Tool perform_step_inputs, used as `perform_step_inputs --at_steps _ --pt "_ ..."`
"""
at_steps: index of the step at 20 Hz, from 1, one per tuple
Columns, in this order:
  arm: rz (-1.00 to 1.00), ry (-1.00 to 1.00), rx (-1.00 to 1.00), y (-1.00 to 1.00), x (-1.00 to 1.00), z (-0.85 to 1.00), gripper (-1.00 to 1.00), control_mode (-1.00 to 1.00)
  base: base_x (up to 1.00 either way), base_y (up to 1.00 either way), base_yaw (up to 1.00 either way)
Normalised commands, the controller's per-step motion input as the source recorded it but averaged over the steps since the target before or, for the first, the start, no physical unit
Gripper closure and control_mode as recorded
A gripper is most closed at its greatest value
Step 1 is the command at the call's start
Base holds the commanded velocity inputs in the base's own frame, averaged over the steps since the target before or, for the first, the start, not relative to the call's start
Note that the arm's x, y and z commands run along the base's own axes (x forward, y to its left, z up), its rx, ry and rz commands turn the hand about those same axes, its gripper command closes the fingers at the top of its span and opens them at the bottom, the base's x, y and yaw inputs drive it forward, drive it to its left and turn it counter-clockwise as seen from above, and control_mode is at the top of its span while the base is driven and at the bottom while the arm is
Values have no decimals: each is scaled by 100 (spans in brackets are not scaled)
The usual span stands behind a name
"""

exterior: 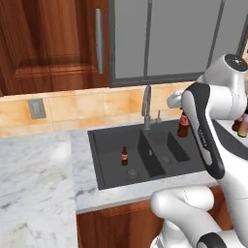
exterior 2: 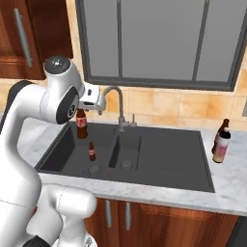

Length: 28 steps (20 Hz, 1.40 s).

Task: Place the large bottle from the dining counter next to the other large bottle outside the sink, and place the small bottle from the dining counter next to the other small bottle inside the sink.

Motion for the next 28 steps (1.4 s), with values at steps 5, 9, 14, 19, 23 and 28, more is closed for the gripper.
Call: perform_step_inputs --at_steps 5,9,14,19,23,28 --pt "0 0 0 0 0 0 100 100 -35 65 15" --pt "0 0 0 0 0 0 100 100 -2 27 23" --pt "0 0 0 0 0 0 100 100 2 0 25" --pt "0 0 0 0 0 0 100 100 0 -2 25" --pt "0 0 0 0 0 0 100 100 11 -73 11" --pt "0 0 0 0 0 0 100 100 66 -73 1"
